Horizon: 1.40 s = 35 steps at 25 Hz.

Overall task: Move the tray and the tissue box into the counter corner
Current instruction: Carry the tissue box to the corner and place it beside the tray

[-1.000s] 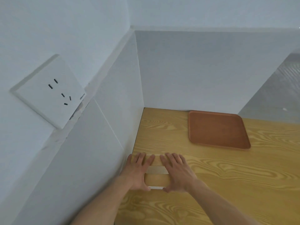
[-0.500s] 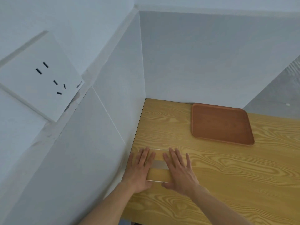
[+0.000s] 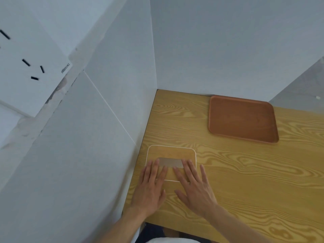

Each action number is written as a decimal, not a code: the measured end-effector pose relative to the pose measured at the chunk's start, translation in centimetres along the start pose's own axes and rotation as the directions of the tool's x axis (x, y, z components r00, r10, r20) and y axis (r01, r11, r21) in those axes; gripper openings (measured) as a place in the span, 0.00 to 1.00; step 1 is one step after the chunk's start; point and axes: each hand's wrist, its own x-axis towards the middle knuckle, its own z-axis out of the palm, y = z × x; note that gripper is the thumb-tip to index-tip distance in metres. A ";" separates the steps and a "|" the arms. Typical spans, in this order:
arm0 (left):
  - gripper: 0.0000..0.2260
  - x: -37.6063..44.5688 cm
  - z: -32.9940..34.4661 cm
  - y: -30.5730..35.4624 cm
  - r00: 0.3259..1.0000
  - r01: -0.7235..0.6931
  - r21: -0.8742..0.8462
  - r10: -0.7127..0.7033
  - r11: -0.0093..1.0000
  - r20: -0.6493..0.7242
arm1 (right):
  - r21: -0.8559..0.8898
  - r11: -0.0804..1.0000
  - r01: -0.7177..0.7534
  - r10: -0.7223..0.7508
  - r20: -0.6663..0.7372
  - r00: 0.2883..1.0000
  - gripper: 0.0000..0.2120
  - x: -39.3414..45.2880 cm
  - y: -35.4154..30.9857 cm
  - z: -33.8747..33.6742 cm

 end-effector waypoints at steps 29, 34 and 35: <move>0.41 18.9 -9.5 -4.0 0.957 0.070 0.054 -0.082 0.996 0.277 | 0.091 0.993 -0.081 0.056 0.255 0.965 0.40 17.8 7.6 -7.5; 0.40 21.4 -10.8 -4.6 0.949 0.085 0.047 -0.095 0.995 0.300 | 0.114 0.990 -0.079 0.046 0.271 0.961 0.39 20.3 8.6 -8.5; 0.40 21.7 -11.0 -4.7 0.948 0.089 0.045 -0.098 0.995 0.302 | 0.114 0.990 -0.077 0.044 0.272 0.961 0.39 20.7 8.8 -8.6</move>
